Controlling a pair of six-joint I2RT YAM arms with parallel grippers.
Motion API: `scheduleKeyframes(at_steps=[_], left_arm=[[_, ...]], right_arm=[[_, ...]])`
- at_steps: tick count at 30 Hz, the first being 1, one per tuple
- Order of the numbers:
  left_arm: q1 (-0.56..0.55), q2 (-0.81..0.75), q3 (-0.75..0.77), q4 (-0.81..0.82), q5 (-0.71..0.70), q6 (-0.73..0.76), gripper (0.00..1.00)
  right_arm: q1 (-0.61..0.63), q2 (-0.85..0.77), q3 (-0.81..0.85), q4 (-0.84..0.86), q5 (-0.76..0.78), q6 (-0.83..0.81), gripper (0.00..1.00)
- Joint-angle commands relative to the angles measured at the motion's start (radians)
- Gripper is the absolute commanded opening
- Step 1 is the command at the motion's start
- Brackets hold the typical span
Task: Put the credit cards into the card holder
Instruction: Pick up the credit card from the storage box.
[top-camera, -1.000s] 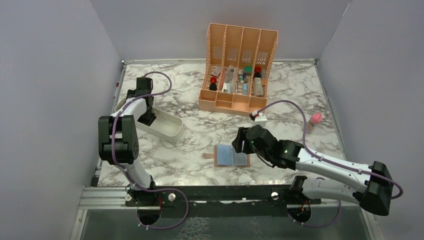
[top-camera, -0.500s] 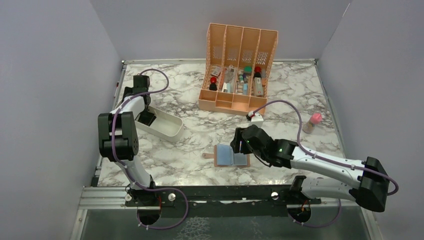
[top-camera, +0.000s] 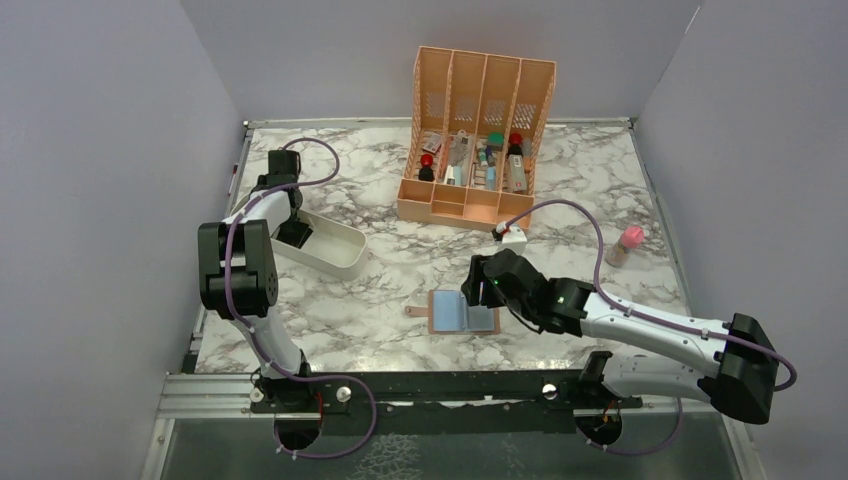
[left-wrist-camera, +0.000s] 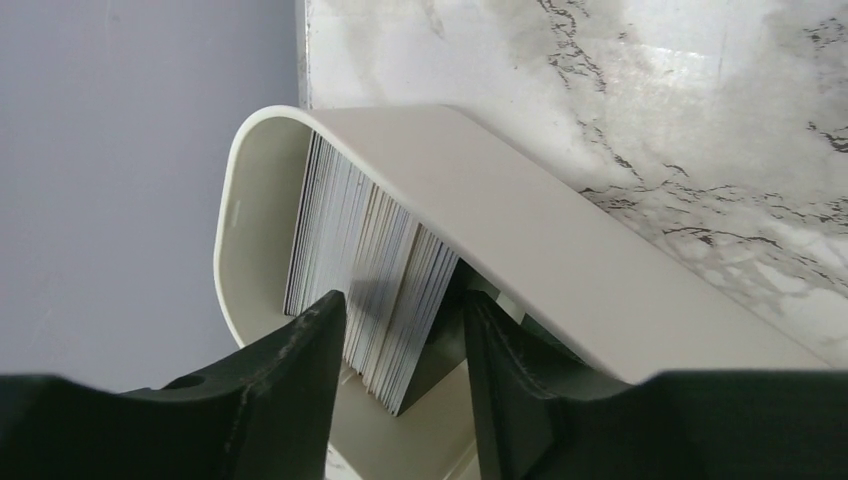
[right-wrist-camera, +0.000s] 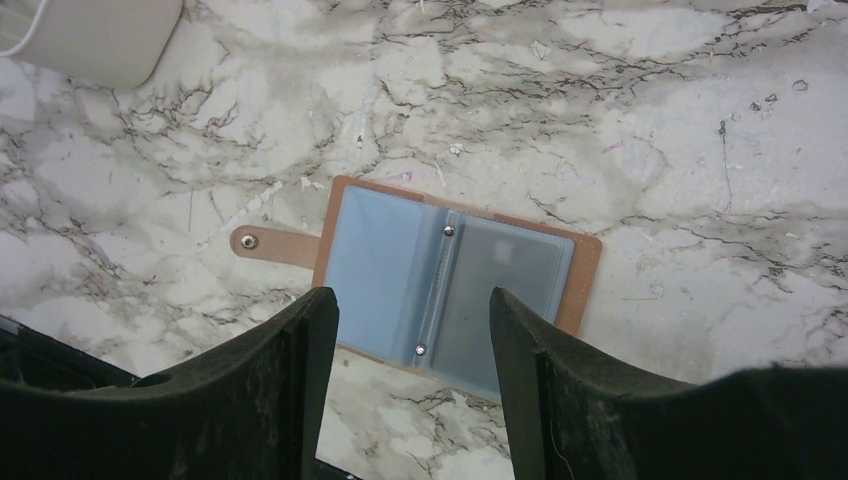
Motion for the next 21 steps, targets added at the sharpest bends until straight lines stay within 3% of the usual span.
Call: scheduleKeyframes(at_steps=[1,6,21], left_arm=[[0.007,-0.016,0.029,0.003,0.029,0.016,0.46],[0.006,-0.027,0.035,-0.01,0.03,0.023,0.36],[0.005,-0.066,0.057,-0.031,0.048,0.026,0.21]], right_arm=[[-0.005,-0.006,0.015,0.027,0.002,-0.012,0.63],[-0.005,-0.005,0.013,0.026,-0.001,-0.009,0.63],[-0.007,-0.002,0.01,0.029,-0.017,0.004,0.62]])
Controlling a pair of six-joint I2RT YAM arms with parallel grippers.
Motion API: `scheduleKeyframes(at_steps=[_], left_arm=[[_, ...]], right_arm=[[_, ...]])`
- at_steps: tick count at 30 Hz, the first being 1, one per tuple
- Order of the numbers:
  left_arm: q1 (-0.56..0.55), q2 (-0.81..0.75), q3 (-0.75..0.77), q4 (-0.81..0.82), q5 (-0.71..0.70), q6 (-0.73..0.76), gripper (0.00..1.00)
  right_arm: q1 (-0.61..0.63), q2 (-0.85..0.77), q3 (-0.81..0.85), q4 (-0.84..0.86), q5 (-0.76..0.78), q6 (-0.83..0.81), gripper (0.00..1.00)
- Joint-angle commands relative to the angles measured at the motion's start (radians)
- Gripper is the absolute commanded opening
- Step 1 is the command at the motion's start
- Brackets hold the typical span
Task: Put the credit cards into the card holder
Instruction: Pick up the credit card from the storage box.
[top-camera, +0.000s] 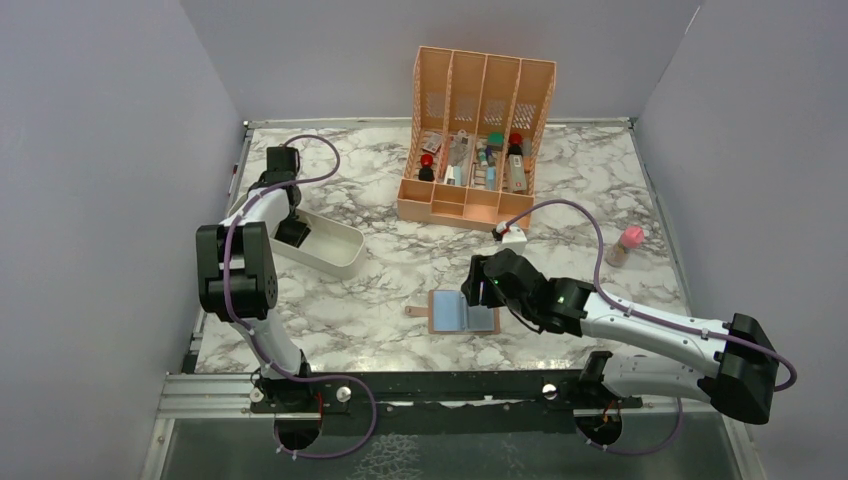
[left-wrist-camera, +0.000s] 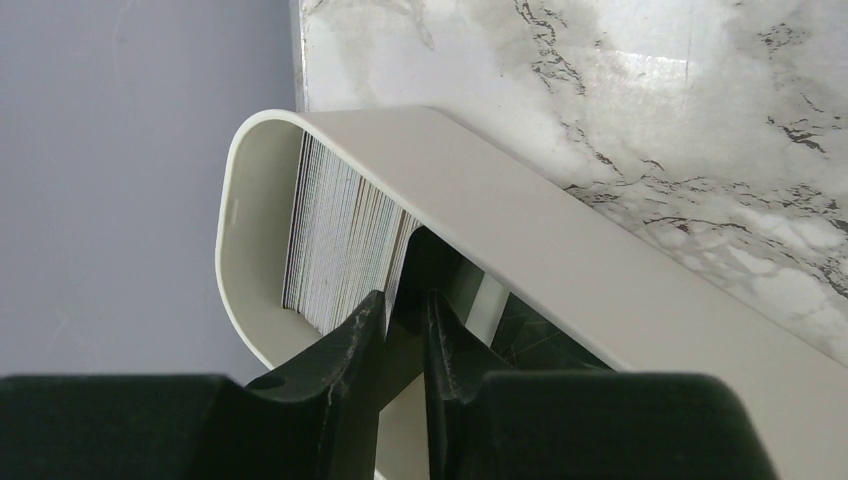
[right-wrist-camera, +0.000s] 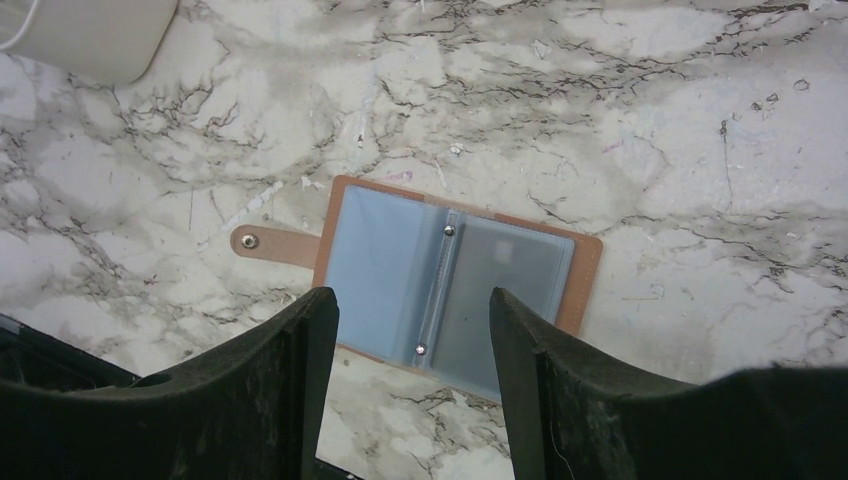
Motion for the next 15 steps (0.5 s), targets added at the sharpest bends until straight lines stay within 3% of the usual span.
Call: scheduleKeyframes(at_steps=[1,8,15], left_arm=[[0.006,-0.055,0.037,-0.003,0.009,0.009,0.18],[-0.011,-0.08,0.07,-0.077,0.058,-0.026,0.01],[-0.021,-0.141,0.07,-0.181,0.153,-0.118,0.0]], right_arm=[[-0.006,-0.001,0.01,0.028,-0.016,0.007,0.63],[-0.005,0.003,0.006,0.032,-0.024,0.012,0.63],[-0.005,0.016,0.015,0.031,-0.048,0.011,0.63]])
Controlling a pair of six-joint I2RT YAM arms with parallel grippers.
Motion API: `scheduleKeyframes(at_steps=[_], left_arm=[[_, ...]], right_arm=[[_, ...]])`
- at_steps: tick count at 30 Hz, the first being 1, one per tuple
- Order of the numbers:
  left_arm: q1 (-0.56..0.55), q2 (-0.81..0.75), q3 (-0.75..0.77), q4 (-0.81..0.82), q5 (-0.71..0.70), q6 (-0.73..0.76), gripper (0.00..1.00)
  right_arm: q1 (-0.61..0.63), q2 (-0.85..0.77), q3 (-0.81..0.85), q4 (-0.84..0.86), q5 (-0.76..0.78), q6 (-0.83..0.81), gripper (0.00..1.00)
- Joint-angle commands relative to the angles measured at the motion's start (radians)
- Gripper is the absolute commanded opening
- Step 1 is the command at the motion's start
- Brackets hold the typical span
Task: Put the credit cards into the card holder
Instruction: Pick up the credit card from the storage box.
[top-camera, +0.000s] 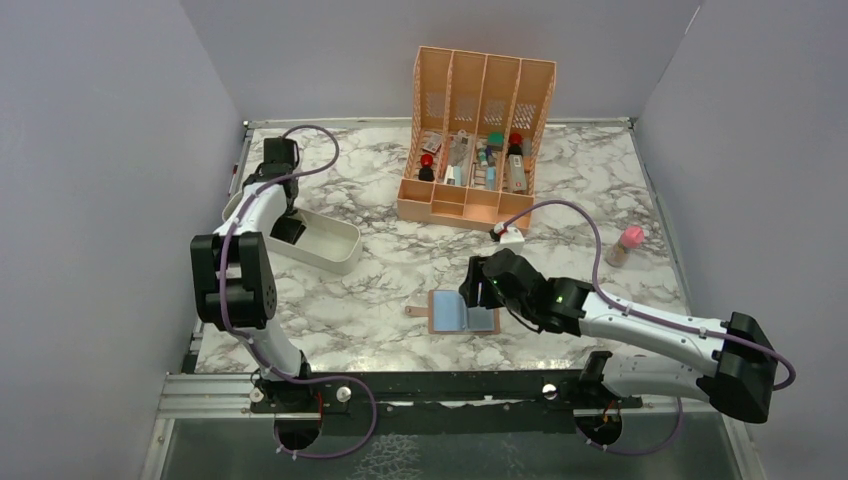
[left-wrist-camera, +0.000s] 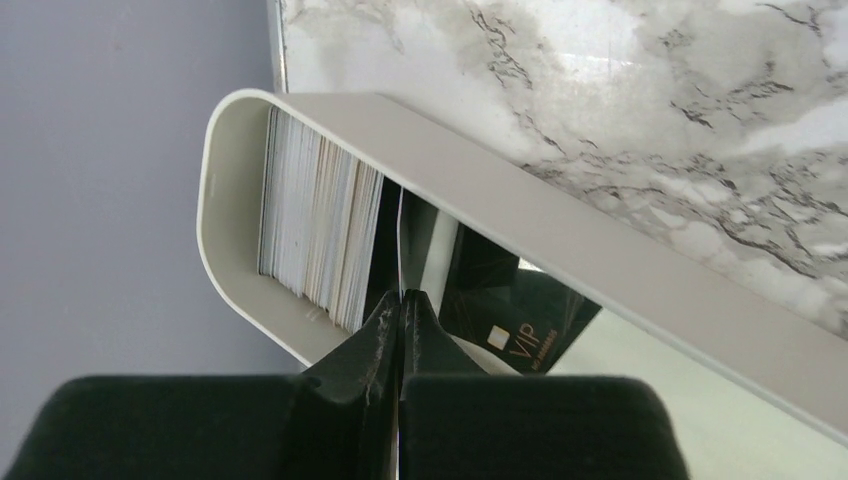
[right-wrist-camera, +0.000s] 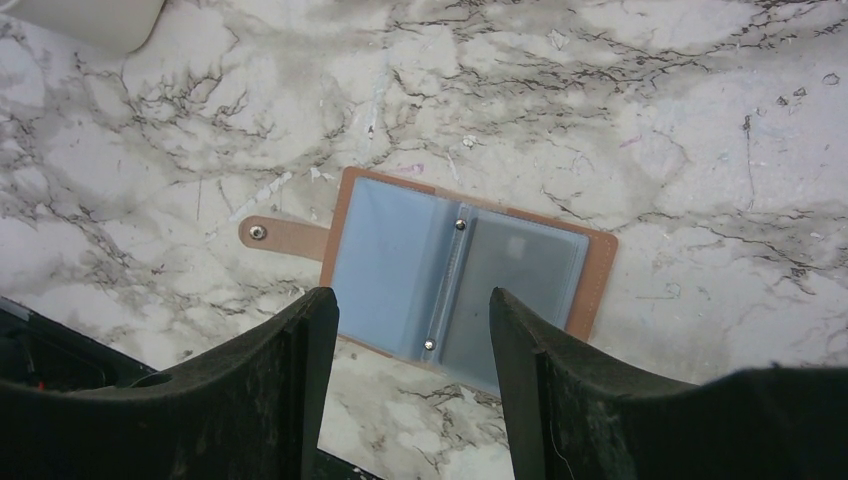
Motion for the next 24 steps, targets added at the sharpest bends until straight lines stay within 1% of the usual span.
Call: scheduleKeyframes(at_steps=[1,6,8,11,14,18,24], left_arm=[[-0.005,-0.106,0.005,-0.07,0.107,-0.082,0.0],[-0.005,-0.214,-0.006,-0.086,0.182,-0.156,0.0],[-0.005,-0.261,-0.003,-0.094,0.247,-0.201,0.0],[-0.005,-0.329,-0.005,-0.094,0.402,-0.265,0.0],[-0.004,-0.386,-0.011,-0.088,0.609,-0.331,0.0],[-0.007,-0.469,-0.07,-0.023,0.874,-0.505,0.0],[-0.021,-0.588,-0.228,0.136,1.042,-0.734,0.0]], right_arm=[[-0.005,0.009,0.015,0.022,-0.025,0.011,0.63],[-0.006,0.005,0.007,0.015,-0.05,0.019,0.62],[-0.006,0.003,-0.003,0.023,-0.064,0.019,0.63],[-0.006,0.013,-0.012,0.01,-0.043,0.025,0.63],[-0.006,0.025,-0.014,-0.013,-0.032,0.03,0.62],[-0.016,0.048,-0.012,-0.041,-0.027,0.034,0.62],[-0.062,0.102,-0.029,-0.059,-0.056,0.047,0.59]])
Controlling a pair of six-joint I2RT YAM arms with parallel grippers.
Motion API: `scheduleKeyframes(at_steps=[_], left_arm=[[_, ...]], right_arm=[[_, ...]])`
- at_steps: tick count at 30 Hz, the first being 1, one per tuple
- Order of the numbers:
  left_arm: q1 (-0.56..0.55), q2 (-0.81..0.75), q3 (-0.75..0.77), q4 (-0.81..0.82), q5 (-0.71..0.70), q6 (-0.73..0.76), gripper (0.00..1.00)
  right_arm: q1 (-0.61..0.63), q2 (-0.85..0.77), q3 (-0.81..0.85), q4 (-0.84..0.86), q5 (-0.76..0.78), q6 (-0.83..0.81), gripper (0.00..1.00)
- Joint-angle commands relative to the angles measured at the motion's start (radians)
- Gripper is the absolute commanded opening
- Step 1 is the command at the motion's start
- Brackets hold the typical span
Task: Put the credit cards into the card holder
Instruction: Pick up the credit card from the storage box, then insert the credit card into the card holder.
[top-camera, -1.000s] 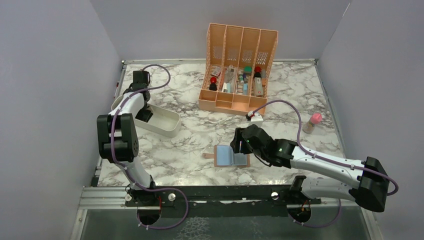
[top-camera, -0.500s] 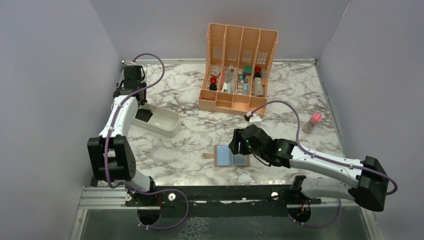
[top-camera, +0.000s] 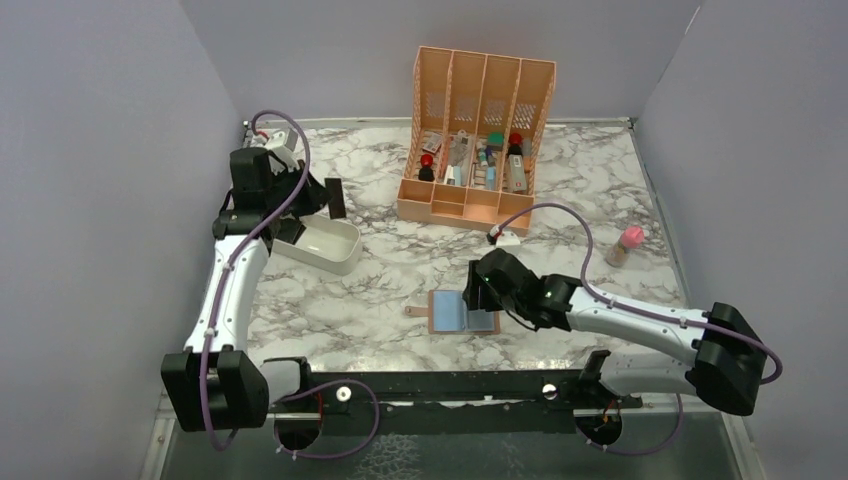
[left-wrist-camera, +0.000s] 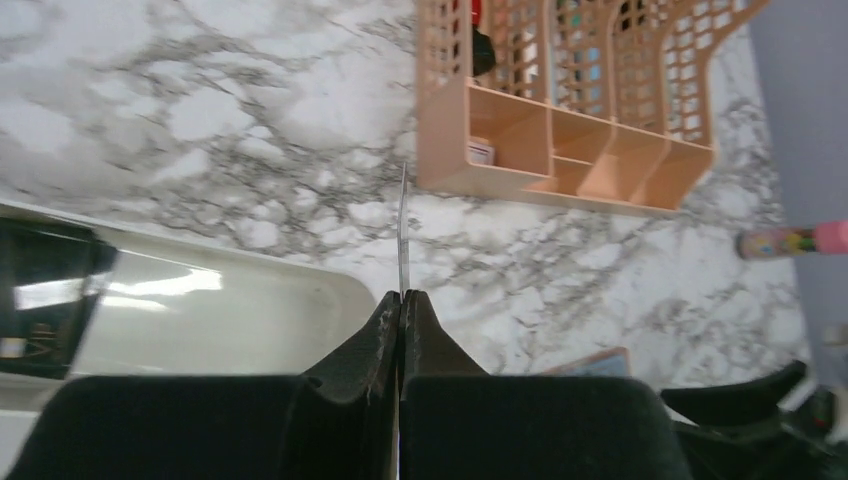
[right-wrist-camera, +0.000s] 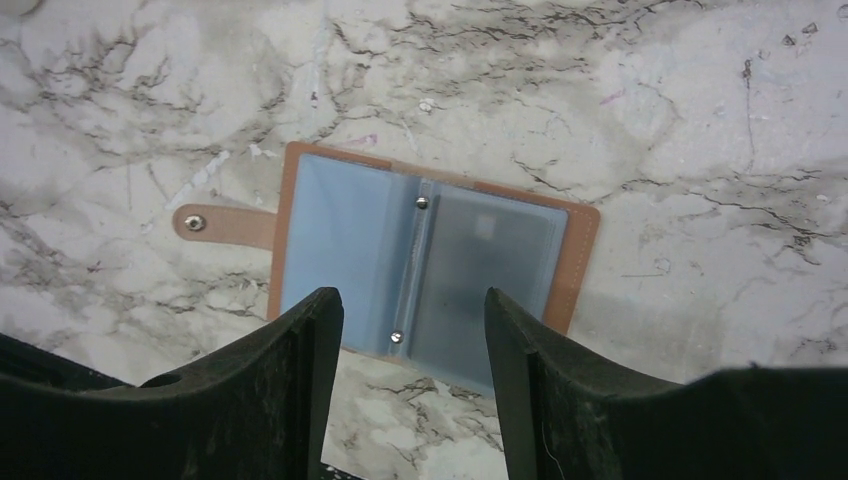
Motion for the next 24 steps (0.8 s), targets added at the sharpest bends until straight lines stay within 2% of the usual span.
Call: scheduleKeyframes(at_steps=[1,5,10,14,24], left_arm=[[-0.019,-0.096,-0.135,0.175,0.255,-0.265,0.0],[-0.128,-0.188,-0.299,0.318,0.241,-0.427,0.0],[-0.301,-0.213,-0.372,0.377,0.204,-0.548,0.0],[-0.433,-0.232,-0.432,0.447,0.097,-0.62,0.0],[-0.679,-0.104,-0.608,0.728,-0.016,-0.766,0.0]], right_arm=[[-0.047,0.041,-0.032,-0.038,-0.028,0.02,0.58],[-0.117,0.048,-0.079,-0.016,-0.087,0.02,0.53],[-0.233,0.027,-0.136,0.032,-0.217,-0.004,0.5],[-0.253,0.016,-0.145,0.038,-0.245,-0.003,0.46],[-0.3,0.041,-0.182,0.09,-0.334,-0.007,0.41]])
